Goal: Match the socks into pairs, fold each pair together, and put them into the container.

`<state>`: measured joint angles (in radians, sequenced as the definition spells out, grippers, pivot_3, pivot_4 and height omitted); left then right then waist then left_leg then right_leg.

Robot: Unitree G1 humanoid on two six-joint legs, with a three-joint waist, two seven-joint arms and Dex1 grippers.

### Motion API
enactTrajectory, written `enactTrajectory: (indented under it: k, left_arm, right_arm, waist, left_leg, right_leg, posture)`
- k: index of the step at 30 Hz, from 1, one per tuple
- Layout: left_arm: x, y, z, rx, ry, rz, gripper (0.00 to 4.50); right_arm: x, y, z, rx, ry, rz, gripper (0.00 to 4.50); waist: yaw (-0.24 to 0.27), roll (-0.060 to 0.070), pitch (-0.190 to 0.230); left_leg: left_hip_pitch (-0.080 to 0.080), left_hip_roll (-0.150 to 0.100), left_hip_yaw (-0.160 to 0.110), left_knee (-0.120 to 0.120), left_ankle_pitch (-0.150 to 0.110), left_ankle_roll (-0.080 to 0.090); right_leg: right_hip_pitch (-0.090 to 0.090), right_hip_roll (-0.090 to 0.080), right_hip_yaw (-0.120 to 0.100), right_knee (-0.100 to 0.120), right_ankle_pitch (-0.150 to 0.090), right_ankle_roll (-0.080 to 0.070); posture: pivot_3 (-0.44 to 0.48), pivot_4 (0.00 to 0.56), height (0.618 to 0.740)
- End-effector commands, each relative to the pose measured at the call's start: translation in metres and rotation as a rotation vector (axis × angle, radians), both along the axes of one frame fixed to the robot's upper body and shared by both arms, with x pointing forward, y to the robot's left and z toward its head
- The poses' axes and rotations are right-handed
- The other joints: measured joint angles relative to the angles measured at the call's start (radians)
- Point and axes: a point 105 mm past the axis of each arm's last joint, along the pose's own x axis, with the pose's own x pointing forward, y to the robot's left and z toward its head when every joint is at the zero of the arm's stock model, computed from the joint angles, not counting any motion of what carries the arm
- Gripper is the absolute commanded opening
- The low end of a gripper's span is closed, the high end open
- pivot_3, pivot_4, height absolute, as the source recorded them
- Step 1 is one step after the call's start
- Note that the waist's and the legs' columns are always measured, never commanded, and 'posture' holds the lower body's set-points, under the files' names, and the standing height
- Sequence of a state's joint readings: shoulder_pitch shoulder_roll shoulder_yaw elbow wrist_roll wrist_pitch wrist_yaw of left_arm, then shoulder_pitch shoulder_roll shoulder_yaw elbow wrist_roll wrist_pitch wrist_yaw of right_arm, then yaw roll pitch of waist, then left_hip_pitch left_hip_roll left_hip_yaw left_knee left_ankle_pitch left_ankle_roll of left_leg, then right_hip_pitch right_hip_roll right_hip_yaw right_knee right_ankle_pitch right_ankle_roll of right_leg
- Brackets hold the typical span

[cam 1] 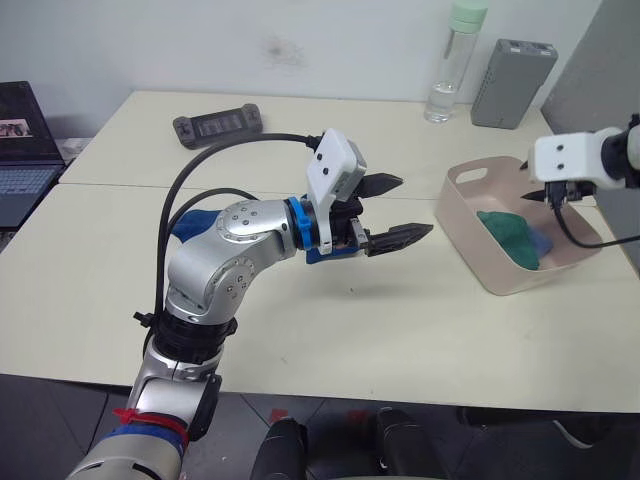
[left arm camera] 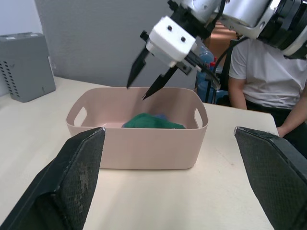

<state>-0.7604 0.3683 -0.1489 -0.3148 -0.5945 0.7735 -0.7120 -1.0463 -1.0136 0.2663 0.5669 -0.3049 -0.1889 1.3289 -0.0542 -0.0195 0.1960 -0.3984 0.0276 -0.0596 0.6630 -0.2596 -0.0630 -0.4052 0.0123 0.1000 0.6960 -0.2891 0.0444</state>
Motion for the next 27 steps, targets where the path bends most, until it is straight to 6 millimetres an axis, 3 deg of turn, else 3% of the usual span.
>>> enactTrajectory:
  k: [1,3,11,15,18,23,25,27]
  left_arm:
    - [-0.003,0.001,0.011,-0.017,-0.053,-0.009,4.50]
    - [-0.003,0.001,0.010,-0.014,-0.053,-0.009,4.50]
    - [-0.004,0.000,0.010,-0.011,-0.055,-0.007,4.50]
    - [-0.003,0.001,0.010,-0.007,-0.055,-0.003,4.50]
    - [-0.003,0.003,0.010,-0.006,-0.055,0.002,4.50]
    - [0.001,0.017,0.006,0.012,-0.055,0.046,4.50]
    - [0.003,0.029,0.002,0.025,-0.054,0.086,4.50]
    - [0.008,0.045,-0.001,0.026,-0.054,0.153,4.50]
  right_arm:
    - [-0.001,-0.006,0.000,-0.009,-0.016,-0.006,0.62]
    - [0.001,-0.009,-0.012,-0.025,-0.004,-0.012,0.05]
    - [0.017,-0.025,-0.052,-0.096,-0.005,-0.074,0.05]
    - [0.021,-0.031,-0.060,-0.096,-0.008,-0.102,0.05]
    - [0.024,-0.034,-0.047,-0.082,-0.056,-0.115,0.05]
    - [0.028,-0.035,0.000,-0.051,-0.200,-0.114,0.05]
    - [0.029,-0.024,0.025,0.045,-0.278,-0.093,0.05]
    - [0.029,-0.001,0.046,0.223,-0.329,-0.042,0.41]
  waist:
    - [0.001,0.000,0.000]
    - [0.000,0.000,0.000]
    - [-0.007,0.000,0.000]
    - [-0.005,0.000,0.000]
    - [-0.005,0.000,0.000]
    - [-0.011,0.000,0.000]
    - [-0.013,0.000,0.000]
    - [-0.018,0.000,0.000]
  left_leg:
    - [0.000,0.000,0.000,0.000,0.000,0.000]
    - [0.000,0.000,0.000,0.000,0.000,0.000]
    - [0.001,0.000,0.001,0.000,0.000,0.000]
    - [0.001,0.001,0.001,0.000,0.000,-0.001]
    - [0.001,0.000,0.001,0.001,0.000,-0.001]
    - [0.001,0.001,0.001,0.000,0.000,0.000]
    - [0.001,0.001,0.001,0.000,0.000,0.000]
    - [0.001,0.001,0.001,0.000,0.000,0.000]
  right_leg:
    - [0.000,0.000,0.000,0.000,0.000,0.000]
    - [0.000,0.000,0.000,0.000,0.000,0.000]
    - [0.000,0.001,0.001,0.001,0.000,0.000]
    - [0.000,0.001,0.001,0.001,0.000,0.000]
    - [0.000,0.000,0.001,0.001,0.000,0.000]
    - [0.000,0.001,0.001,0.001,0.000,0.000]
    - [0.000,0.001,0.001,0.001,0.000,0.000]
    - [0.000,0.001,0.001,0.001,0.000,0.000]
  posture:
    - [0.000,0.150,0.740]
    - [0.000,0.150,0.740]
    - [0.000,0.150,0.740]
    - [0.000,0.150,0.740]
    - [0.000,0.150,0.740]
    - [0.000,0.150,0.740]
    - [0.000,0.150,0.740]
    - [0.000,0.150,0.740]
